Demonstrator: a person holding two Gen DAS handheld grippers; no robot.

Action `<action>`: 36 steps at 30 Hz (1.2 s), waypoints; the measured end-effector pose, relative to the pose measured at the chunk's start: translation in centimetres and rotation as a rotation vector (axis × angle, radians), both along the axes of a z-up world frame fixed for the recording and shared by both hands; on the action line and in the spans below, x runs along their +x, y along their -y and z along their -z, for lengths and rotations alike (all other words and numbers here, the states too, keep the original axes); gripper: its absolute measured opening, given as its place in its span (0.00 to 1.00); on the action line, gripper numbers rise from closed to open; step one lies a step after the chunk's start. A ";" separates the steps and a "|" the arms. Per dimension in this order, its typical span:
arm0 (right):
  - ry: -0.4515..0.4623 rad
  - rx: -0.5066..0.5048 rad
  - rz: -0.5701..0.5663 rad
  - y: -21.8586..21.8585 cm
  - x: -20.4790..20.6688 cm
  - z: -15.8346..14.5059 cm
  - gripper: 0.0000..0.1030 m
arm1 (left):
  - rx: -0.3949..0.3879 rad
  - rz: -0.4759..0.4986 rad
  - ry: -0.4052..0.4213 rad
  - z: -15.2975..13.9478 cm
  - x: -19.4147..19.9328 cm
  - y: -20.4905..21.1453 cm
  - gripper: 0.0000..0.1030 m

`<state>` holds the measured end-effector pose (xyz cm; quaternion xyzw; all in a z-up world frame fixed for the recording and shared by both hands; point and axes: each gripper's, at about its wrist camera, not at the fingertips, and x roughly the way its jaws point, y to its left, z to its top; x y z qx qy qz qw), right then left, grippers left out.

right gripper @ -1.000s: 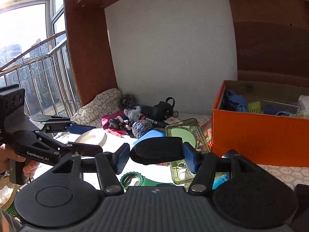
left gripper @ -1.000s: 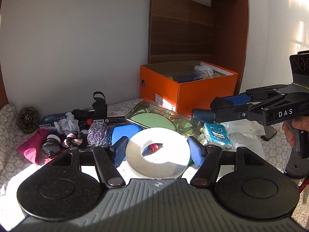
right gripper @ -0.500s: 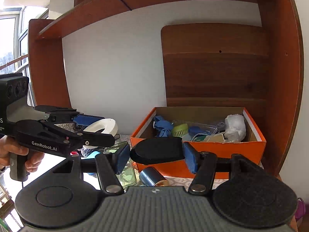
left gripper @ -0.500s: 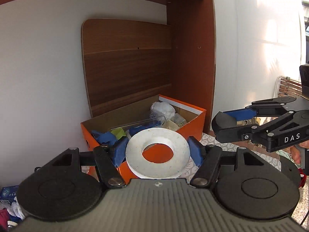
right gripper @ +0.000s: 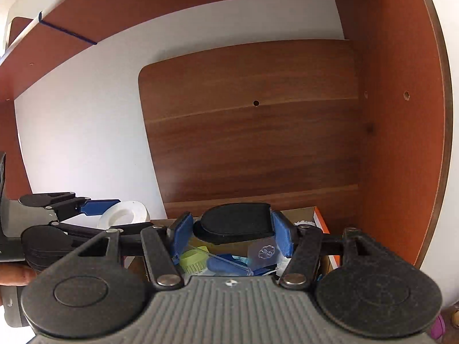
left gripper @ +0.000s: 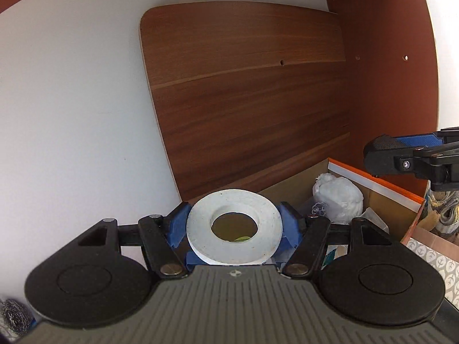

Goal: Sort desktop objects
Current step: 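Lower the tape roll and black case into the box and open both tools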

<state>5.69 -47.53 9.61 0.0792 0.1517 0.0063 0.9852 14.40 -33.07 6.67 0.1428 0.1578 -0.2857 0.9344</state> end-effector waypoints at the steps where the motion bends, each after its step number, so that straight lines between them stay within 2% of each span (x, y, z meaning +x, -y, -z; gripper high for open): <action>1: -0.009 -0.001 0.009 0.2 0.8 0.1 0.56 | -0.003 -0.018 -0.011 0.2 0.6 0.2 0.64; 11: -0.113 0.022 0.073 1.5 6.3 2.8 0.56 | 0.029 -0.113 -0.083 1.8 3.6 2.5 0.64; 21: -0.194 0.057 0.100 2.4 8.5 5.3 0.56 | 0.058 -0.142 -0.167 3.5 4.8 2.9 0.64; 25: -0.207 0.059 0.101 2.5 8.9 5.9 0.57 | 0.073 -0.145 -0.232 4.5 5.2 2.5 0.65; 27: -0.208 0.061 0.100 2.3 10.1 5.8 0.63 | 0.082 -0.144 -0.258 4.8 5.2 2.3 0.68; 28: -0.208 0.060 0.100 2.3 10.2 5.8 0.78 | 0.100 -0.154 -0.244 4.8 4.9 2.2 0.72; 29: -0.206 0.053 0.106 2.2 10.2 5.8 0.88 | 0.107 -0.161 -0.234 4.8 4.8 2.1 0.81; 32: -0.203 0.022 0.125 1.7 10.6 5.6 0.97 | 0.141 -0.150 -0.213 5.1 3.9 1.8 0.82; 36: -0.197 -0.006 0.152 1.3 10.3 5.7 1.00 | 0.148 -0.152 -0.204 5.3 3.2 0.8 0.83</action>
